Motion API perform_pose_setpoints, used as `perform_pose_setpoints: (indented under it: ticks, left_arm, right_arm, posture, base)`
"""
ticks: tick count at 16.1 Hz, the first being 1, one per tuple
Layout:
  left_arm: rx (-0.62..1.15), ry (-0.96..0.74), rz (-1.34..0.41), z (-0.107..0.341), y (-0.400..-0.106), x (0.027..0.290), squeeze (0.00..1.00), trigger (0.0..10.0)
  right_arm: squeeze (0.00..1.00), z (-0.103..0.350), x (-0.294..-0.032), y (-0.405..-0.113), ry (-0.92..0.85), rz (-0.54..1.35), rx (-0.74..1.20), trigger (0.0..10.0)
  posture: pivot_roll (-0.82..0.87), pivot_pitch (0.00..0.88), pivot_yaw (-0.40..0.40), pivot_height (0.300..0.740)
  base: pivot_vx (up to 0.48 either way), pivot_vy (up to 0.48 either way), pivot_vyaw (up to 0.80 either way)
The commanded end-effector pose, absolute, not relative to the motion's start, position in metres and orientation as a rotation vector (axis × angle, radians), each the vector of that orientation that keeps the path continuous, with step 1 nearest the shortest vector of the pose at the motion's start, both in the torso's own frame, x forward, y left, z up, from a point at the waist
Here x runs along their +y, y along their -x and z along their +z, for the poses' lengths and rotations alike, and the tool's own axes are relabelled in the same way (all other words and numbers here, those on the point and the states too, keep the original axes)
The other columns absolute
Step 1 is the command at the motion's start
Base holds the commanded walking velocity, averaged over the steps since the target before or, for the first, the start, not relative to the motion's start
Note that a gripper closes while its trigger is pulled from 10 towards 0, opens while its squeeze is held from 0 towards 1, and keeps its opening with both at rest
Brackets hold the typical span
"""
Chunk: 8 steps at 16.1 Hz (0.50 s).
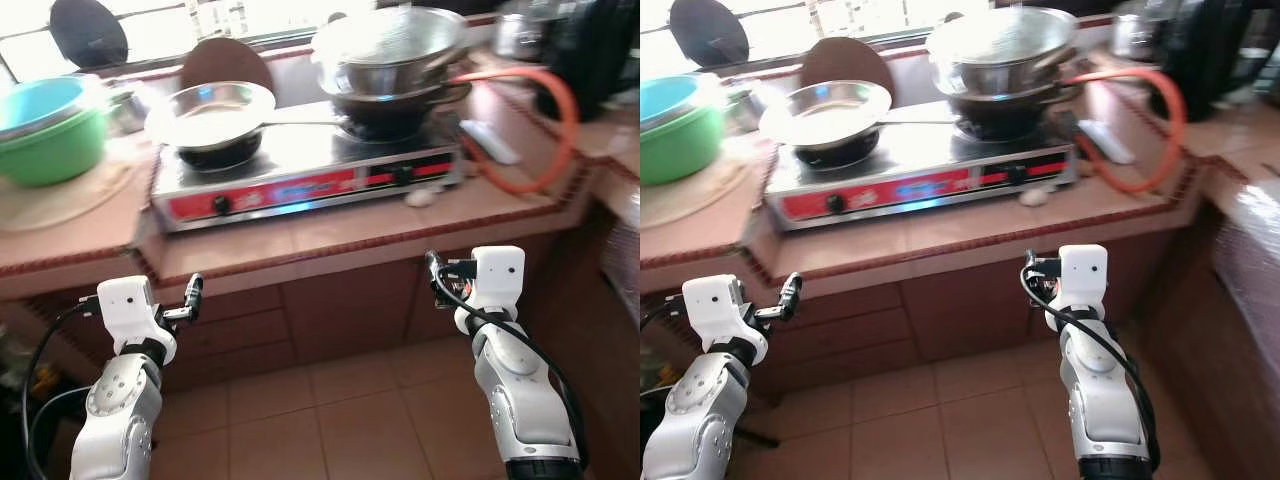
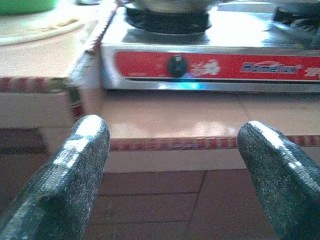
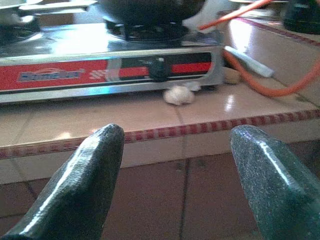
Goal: Kitchen organization
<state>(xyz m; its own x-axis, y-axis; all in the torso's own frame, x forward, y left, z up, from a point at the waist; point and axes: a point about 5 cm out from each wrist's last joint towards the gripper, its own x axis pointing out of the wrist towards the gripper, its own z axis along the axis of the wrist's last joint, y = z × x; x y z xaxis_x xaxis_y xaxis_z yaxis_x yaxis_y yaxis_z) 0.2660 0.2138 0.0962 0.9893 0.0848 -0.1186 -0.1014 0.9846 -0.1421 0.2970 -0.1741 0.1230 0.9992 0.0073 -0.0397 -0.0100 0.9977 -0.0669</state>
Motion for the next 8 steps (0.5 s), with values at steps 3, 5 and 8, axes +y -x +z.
perform_pose_setpoints:
  ticks: [3, 5, 8]
  left_arm:
    - [0.127, 0.154, 0.108, 0.091, -0.268, 0.216, 0.0, 10.0]
    - [0.118, 0.161, 0.107, 0.091, -0.27, 0.211, 0.0, 10.0]
    - [0.089, 0.208, 0.146, 0.09, -0.273, 0.204, 0.0, 10.0]
  right_arm:
    - [0.0, 0.124, -0.17, -0.297, 0.06, 0.03, 0.035, 10.0]
    - [0.0, 0.127, -0.17, -0.298, 0.081, 0.053, 0.028, 10.0]
    - [0.0, 0.136, -0.169, -0.307, 0.112, 0.112, 0.019, 10.0]
  posture:
    - [-0.17, 0.034, 0.097, 0.74]
    - [-0.18, 0.031, 0.066, 0.74]
    - [-0.17, 0.029, 0.006, 0.74]
  base:
    - [0.0, 0.0, -0.74]
    - [0.0, 0.0, 0.0]
    - [0.0, 0.0, 0.0]
